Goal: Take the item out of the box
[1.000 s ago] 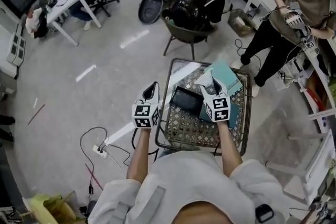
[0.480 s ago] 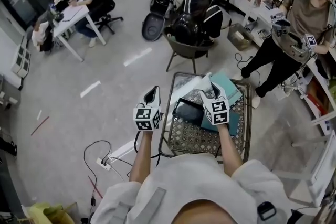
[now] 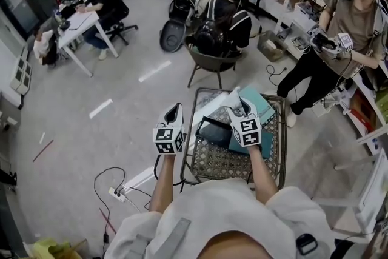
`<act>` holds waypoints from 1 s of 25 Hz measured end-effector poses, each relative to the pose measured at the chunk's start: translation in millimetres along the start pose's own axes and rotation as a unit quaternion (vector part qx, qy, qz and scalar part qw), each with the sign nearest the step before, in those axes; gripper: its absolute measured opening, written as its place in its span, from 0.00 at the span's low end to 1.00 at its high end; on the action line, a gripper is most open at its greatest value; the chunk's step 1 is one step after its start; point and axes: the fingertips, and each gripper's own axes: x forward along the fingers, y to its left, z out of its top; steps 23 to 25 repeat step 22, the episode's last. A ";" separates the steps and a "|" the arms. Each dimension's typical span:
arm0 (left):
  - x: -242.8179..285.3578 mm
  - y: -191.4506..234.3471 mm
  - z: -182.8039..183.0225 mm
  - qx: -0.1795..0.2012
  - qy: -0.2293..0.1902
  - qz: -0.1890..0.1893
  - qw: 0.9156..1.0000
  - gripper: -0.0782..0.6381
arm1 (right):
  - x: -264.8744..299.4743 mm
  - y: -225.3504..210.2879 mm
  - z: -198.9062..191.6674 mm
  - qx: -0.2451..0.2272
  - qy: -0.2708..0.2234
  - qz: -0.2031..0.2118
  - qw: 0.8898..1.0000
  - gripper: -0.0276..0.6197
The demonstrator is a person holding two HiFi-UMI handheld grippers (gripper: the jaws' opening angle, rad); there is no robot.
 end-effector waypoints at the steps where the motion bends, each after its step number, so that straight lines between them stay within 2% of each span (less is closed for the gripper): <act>1: 0.4 -0.2 -0.1 0.001 0.000 -0.001 1.000 0.11 | 0.0 0.3 0.2 0.001 -0.001 0.000 1.000 0.38; 25: 6.4 -5.2 -5.4 0.004 0.005 -0.010 1.000 0.11 | -0.2 -1.5 -4.0 0.003 0.003 -0.003 1.000 0.38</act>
